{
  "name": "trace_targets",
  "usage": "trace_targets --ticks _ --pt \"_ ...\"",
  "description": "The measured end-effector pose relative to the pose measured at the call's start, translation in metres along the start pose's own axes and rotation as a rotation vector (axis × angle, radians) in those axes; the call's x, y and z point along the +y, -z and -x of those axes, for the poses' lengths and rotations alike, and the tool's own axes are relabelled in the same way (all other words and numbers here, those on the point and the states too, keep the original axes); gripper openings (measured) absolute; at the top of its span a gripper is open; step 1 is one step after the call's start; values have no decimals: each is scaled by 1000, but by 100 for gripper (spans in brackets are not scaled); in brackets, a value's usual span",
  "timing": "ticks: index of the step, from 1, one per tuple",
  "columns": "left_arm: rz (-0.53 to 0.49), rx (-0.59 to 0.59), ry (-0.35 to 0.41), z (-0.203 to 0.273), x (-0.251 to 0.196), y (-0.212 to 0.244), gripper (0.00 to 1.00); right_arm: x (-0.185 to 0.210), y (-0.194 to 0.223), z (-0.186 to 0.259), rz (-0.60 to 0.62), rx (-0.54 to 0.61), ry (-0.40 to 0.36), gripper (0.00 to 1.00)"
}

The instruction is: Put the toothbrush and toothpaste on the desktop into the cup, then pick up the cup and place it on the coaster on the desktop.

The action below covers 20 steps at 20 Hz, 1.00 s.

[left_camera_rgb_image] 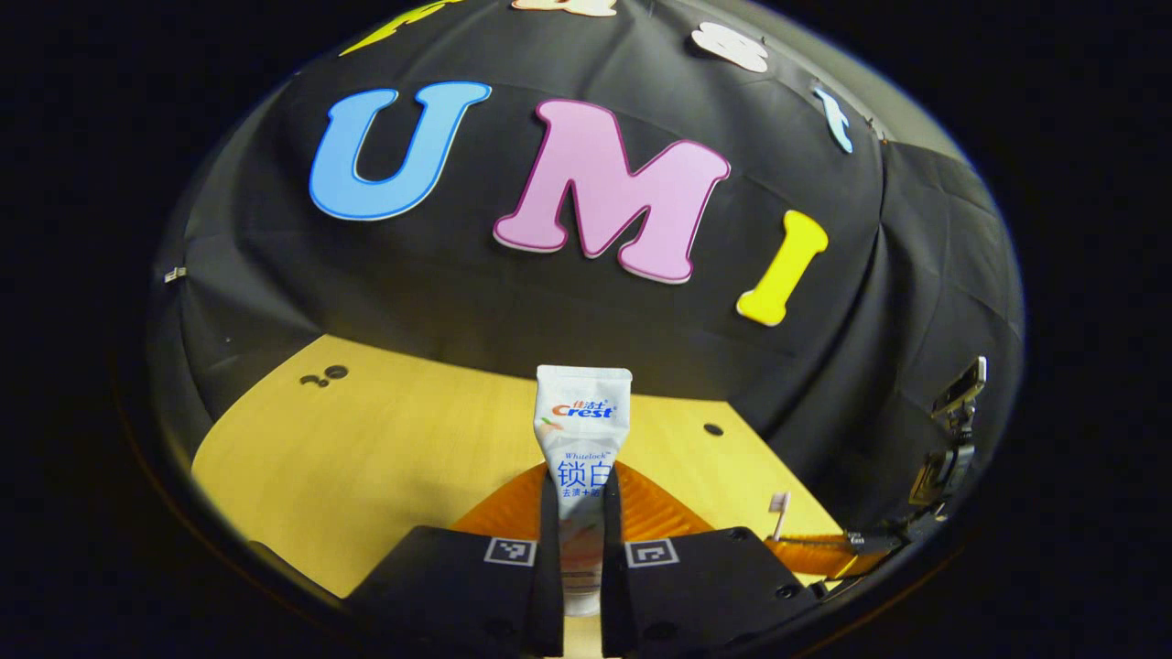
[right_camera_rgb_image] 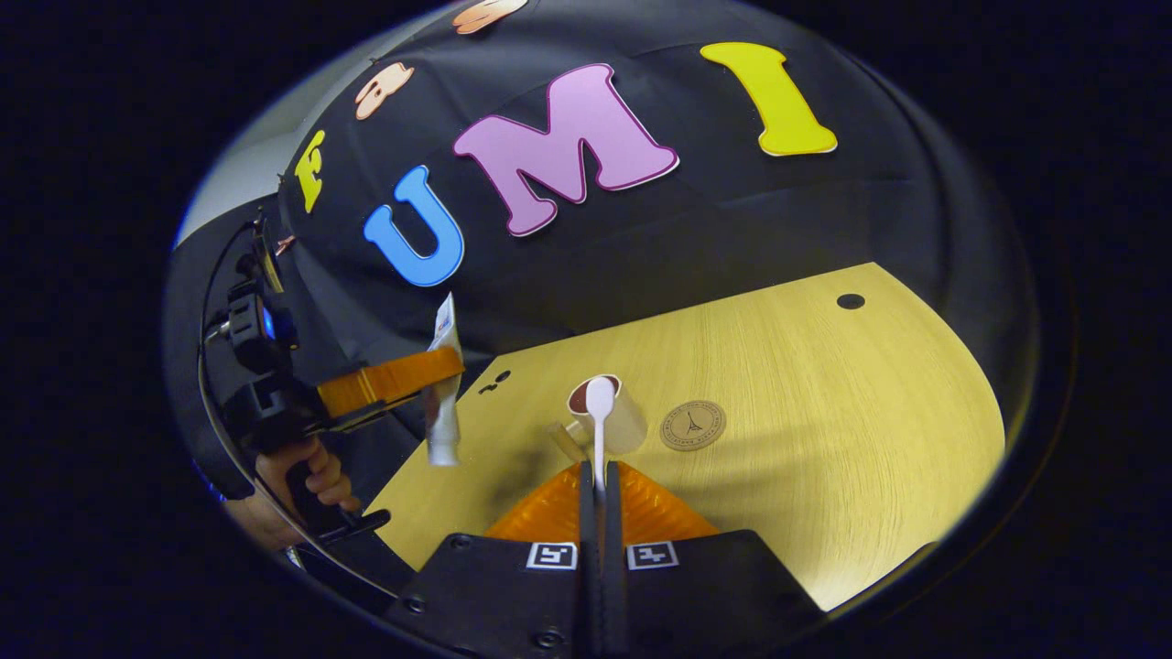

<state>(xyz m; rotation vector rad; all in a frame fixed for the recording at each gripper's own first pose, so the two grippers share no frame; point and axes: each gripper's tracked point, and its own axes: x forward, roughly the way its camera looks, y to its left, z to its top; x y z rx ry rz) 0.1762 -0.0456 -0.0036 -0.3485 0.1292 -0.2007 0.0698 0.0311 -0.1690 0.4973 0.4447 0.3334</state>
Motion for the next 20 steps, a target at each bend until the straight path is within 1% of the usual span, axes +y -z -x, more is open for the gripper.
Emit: trace_targets --ticks 4,8,13,20 --pt "10 -96 28 -48 -8 -25 21 -21 -7 -3 -14 -6 22 5" --pt "1 -138 37 -86 -7 -31 21 -37 -6 -13 -29 11 35 5" --pt "50 -159 24 -131 7 -21 21 -50 -1 -23 -36 37 41 5" --pt "29 -158 -9 -170 22 11 21 -70 3 -28 -38 57 51 5"
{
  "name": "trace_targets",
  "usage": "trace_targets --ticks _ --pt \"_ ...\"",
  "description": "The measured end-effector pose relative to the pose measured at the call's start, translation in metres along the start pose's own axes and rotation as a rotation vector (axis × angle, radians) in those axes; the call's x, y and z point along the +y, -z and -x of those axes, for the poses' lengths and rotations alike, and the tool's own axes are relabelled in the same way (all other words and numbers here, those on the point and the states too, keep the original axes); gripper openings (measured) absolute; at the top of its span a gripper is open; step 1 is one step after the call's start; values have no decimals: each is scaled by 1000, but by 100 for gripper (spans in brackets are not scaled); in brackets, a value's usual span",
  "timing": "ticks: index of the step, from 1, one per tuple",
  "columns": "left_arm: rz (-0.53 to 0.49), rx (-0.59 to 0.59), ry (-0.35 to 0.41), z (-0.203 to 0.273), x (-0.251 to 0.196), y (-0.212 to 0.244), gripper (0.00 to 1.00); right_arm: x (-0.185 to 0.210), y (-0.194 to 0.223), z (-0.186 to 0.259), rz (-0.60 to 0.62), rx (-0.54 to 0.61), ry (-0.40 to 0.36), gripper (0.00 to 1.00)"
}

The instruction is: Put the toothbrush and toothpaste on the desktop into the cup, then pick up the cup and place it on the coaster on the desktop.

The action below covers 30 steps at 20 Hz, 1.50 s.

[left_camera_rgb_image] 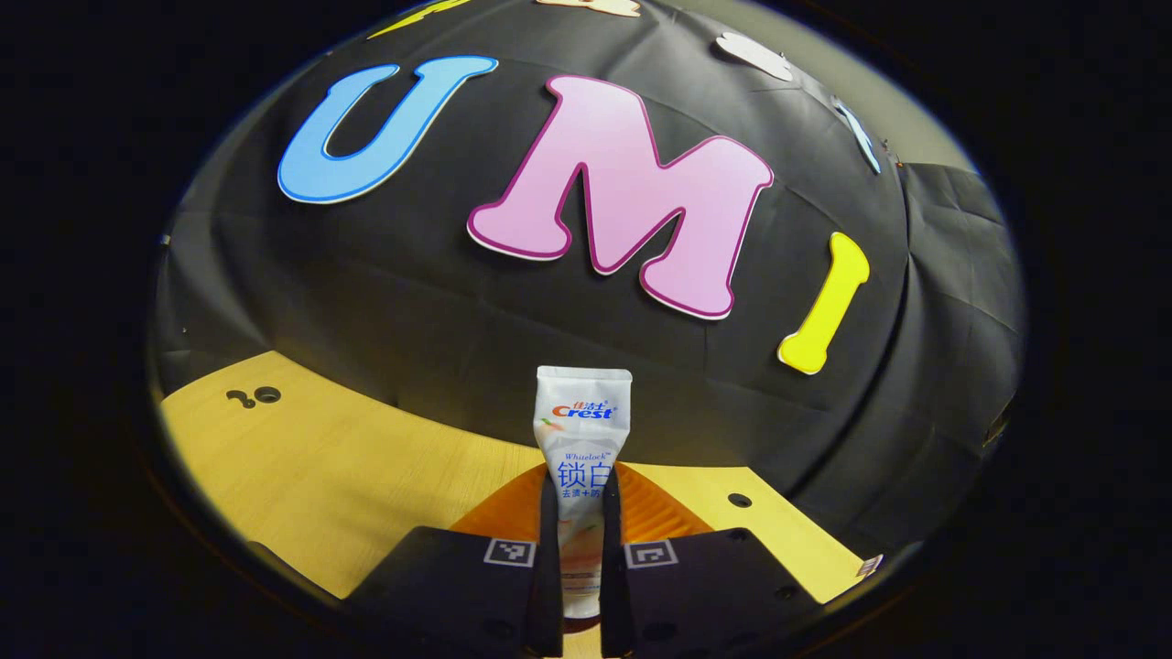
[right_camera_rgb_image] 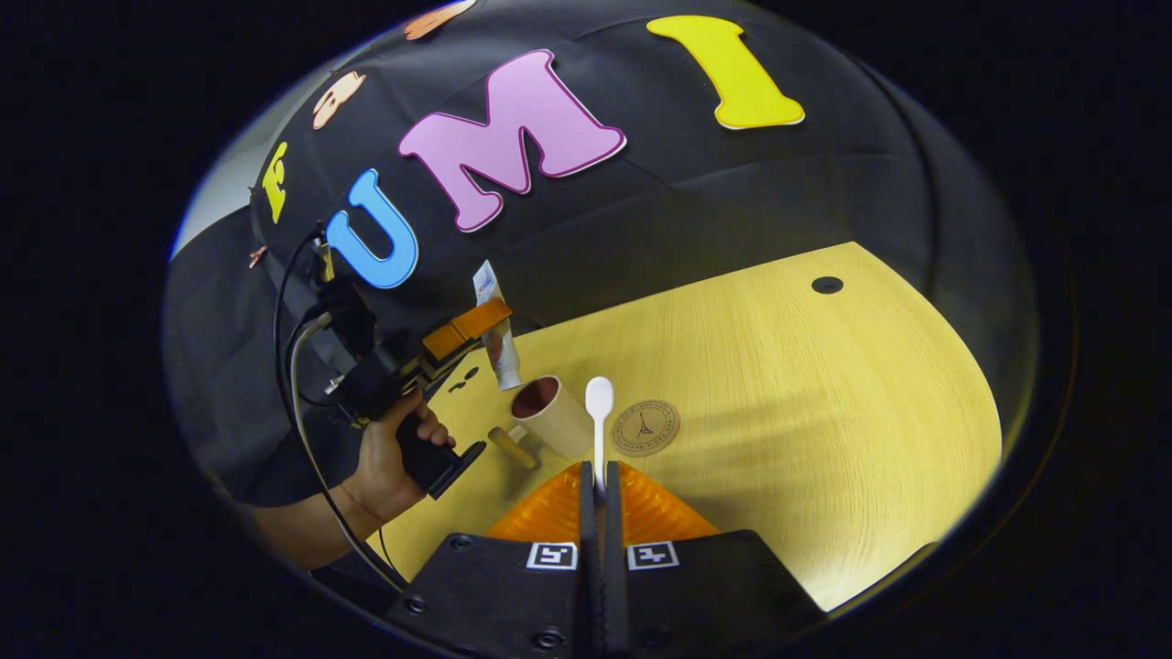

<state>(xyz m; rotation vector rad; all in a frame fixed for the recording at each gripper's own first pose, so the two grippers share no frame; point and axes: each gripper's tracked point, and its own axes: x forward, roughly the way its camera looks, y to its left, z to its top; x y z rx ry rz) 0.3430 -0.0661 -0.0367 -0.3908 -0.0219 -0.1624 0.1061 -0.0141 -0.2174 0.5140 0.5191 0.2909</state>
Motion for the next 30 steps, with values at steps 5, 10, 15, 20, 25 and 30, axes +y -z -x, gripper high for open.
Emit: trace_targets --ticks 5,10,15,20,25,30 --pt "-20 47 -22 -14 5 31 22 -16 4 -1 -3 12 21 5" --pt "-25 88 -16 -11 4 44 25 -21 4 -2 -15 16 28 5" --pt "-19 131 -40 -1 15 53 48 -19 6 3 -19 14 32 5" --pt "-55 128 -41 13 15 48 55 -14 6 7 -23 5 30 5" --pt "-80 144 -56 38 15 46 72 7 -8 3 -44 -33 -1 5" --pt "-61 150 -49 82 15 34 77 43 -41 -19 -40 -102 -82 5"
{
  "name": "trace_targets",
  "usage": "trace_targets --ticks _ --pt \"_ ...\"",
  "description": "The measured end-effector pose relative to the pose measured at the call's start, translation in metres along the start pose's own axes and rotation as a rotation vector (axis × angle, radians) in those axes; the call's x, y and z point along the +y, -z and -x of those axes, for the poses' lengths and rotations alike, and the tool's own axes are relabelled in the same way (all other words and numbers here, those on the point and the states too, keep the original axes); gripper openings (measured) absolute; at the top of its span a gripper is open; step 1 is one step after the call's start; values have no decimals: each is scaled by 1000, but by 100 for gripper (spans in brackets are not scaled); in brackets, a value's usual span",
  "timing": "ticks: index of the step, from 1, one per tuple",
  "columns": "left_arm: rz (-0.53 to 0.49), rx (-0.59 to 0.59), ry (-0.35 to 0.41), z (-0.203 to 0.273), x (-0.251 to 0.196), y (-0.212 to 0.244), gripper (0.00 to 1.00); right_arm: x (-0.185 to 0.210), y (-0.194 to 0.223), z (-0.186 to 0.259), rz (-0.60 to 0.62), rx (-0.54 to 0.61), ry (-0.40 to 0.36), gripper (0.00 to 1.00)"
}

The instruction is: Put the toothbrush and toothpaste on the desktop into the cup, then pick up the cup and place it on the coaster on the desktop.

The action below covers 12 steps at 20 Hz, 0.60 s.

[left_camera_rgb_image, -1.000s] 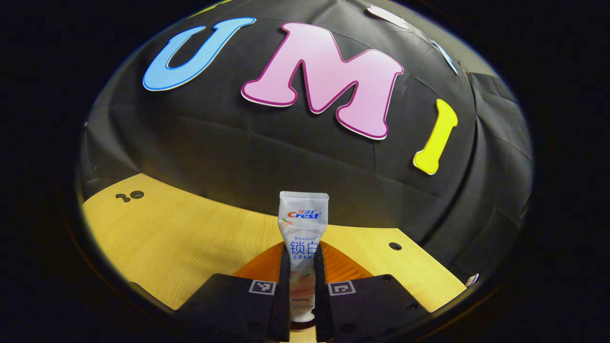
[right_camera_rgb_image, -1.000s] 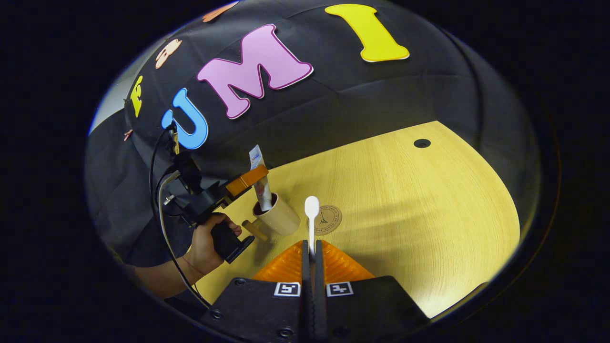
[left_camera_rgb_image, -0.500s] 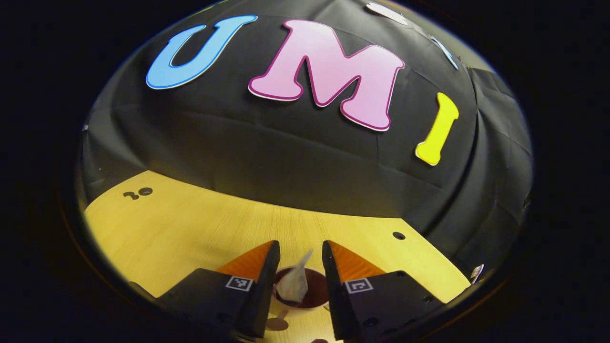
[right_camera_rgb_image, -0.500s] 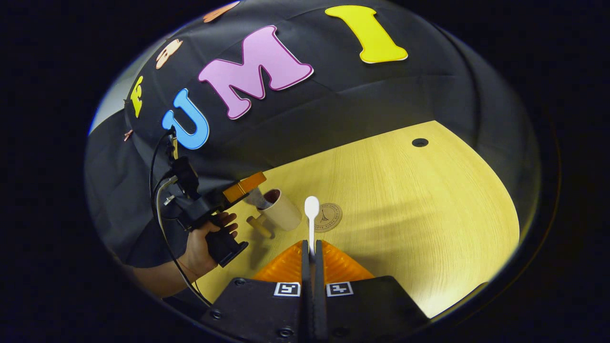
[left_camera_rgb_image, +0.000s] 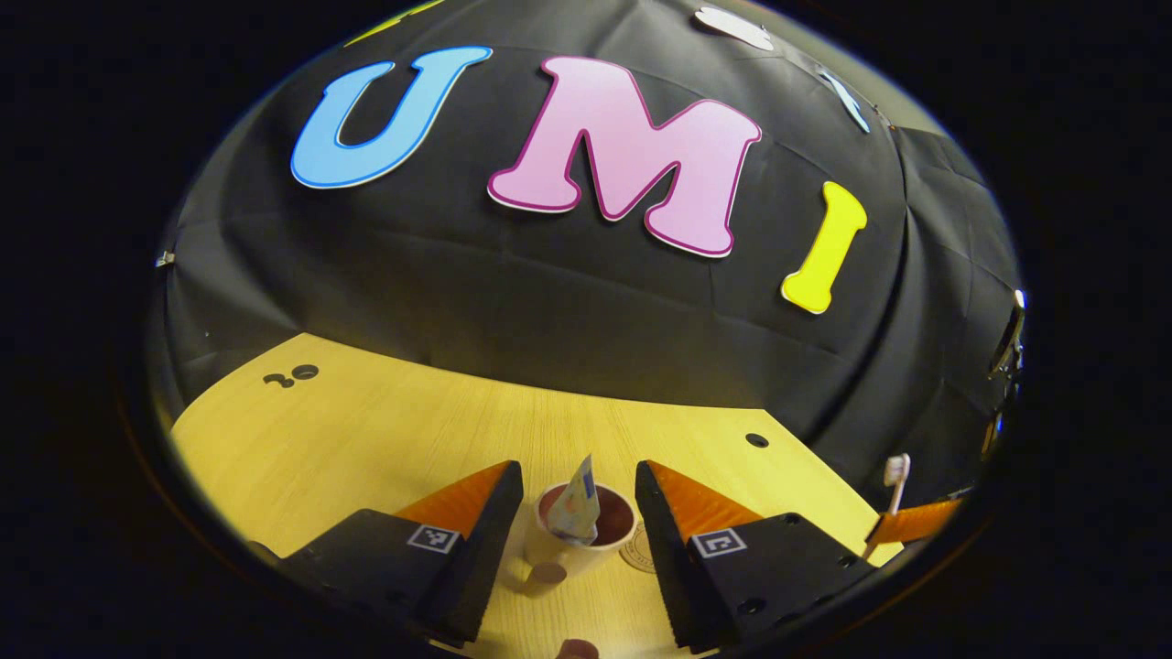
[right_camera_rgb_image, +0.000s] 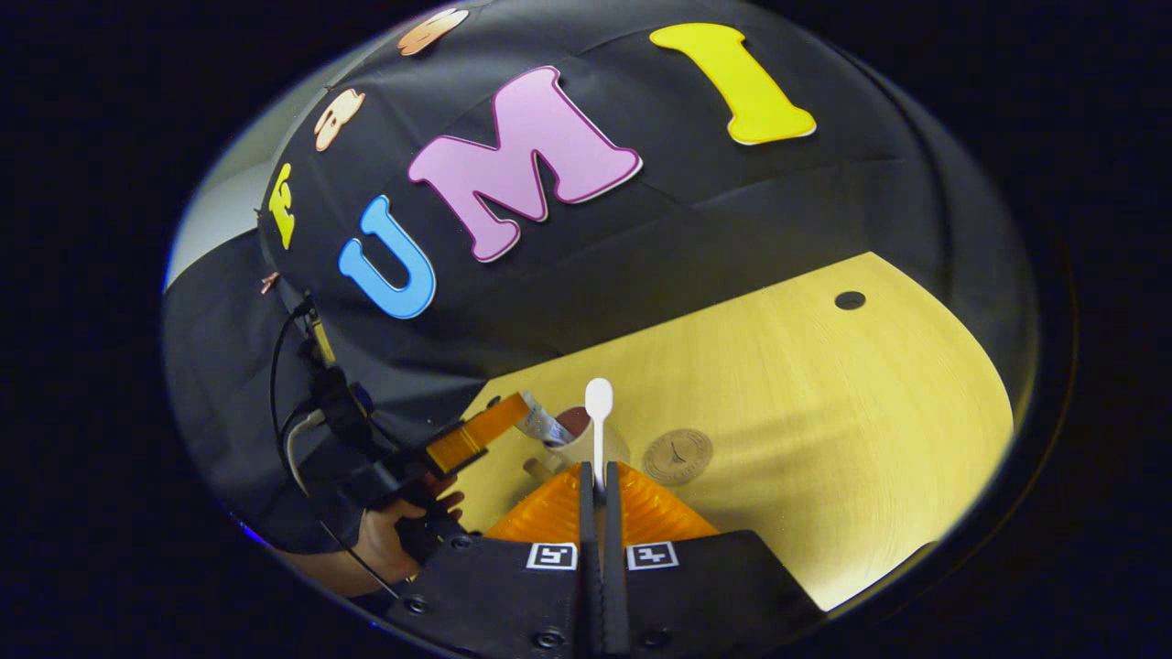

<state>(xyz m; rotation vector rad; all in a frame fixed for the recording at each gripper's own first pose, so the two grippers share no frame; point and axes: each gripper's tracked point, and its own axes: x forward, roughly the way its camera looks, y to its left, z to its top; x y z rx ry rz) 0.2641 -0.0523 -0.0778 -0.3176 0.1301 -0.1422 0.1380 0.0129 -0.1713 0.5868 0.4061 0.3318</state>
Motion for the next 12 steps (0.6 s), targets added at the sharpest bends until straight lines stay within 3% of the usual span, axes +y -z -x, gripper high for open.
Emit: trace_targets --ticks 6,12 --pt "7 60 -10 61 6 21 77 40 -39 -57 16 -88 -102 5" --pt "5 133 -36 114 2 55 77 51 -72 -116 38 -173 -138 5"
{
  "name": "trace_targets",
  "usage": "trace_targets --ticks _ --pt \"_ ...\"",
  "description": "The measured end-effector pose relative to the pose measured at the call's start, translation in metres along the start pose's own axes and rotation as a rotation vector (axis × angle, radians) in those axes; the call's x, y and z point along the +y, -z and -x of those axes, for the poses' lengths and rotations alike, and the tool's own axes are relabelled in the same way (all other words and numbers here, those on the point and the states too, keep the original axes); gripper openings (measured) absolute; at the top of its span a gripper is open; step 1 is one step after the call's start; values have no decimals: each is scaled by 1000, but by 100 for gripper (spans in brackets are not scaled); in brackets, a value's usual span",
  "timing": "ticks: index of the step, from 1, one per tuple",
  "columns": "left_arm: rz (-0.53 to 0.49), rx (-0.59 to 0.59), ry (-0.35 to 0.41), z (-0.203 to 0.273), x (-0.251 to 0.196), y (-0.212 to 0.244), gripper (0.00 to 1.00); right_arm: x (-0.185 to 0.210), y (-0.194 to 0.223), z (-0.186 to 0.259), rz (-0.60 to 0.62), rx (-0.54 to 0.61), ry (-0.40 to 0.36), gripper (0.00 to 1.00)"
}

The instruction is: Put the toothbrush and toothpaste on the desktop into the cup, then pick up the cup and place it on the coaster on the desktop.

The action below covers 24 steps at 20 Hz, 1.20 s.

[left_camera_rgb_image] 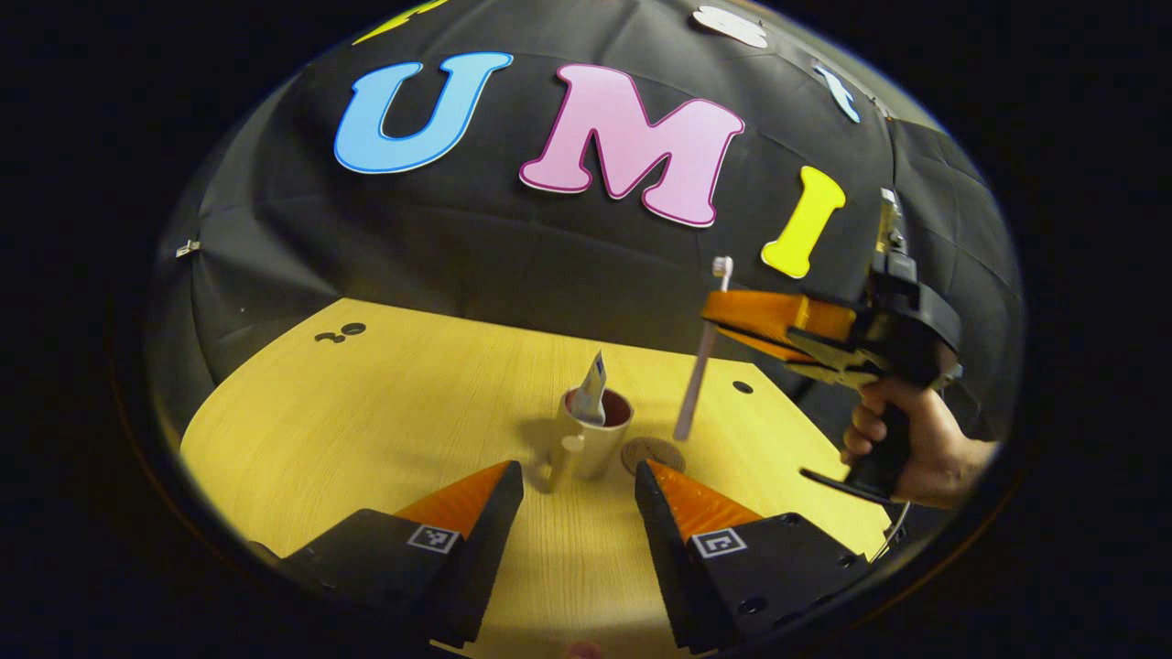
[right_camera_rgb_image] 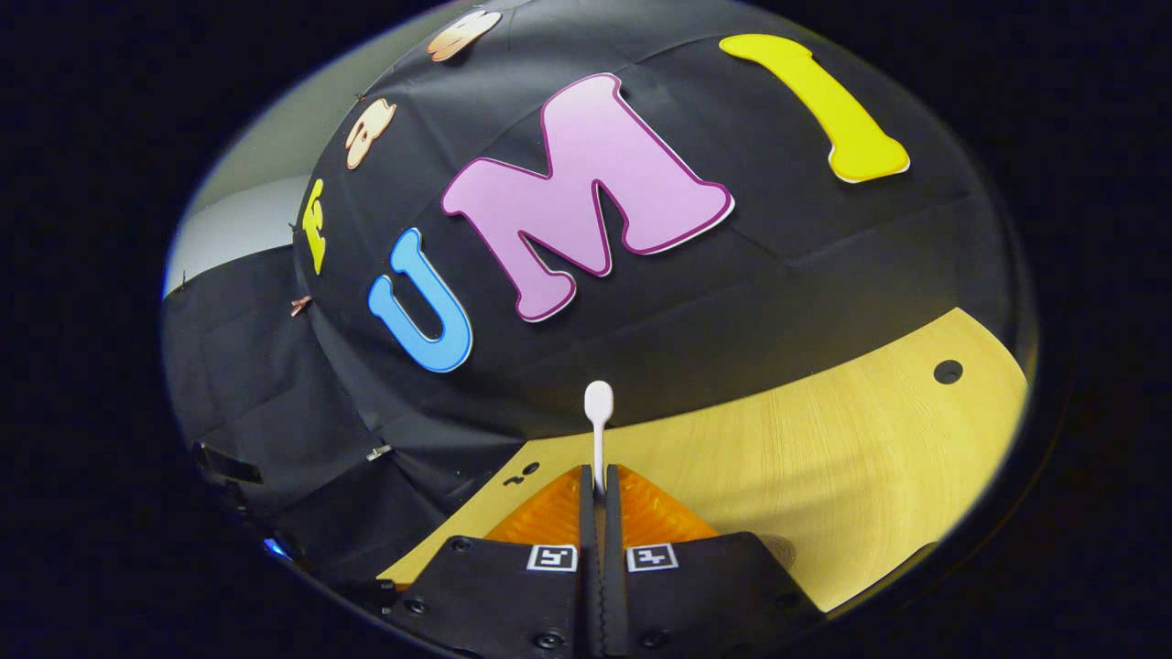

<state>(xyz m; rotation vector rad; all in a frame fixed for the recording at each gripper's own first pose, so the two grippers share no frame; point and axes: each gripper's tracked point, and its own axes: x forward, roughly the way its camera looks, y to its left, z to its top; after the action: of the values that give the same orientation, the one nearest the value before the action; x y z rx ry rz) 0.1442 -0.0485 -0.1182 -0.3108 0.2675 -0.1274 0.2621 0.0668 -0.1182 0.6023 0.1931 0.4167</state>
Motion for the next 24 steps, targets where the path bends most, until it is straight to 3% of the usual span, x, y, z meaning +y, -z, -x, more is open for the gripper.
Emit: trace_targets --ticks 9,19,23,24 --pt "39 66 -59 23 -2 36 77 -21 20 -65 31 -19 3 5" --pt "55 98 -97 21 -3 52 77 -42 73 -66 133 100 15 7" --pt "56 84 -93 18 -8 43 77 -43 87 -56 150 138 27 17" --pt "51 83 -93 17 -9 42 77 -44 90 -54 144 151 32 24"
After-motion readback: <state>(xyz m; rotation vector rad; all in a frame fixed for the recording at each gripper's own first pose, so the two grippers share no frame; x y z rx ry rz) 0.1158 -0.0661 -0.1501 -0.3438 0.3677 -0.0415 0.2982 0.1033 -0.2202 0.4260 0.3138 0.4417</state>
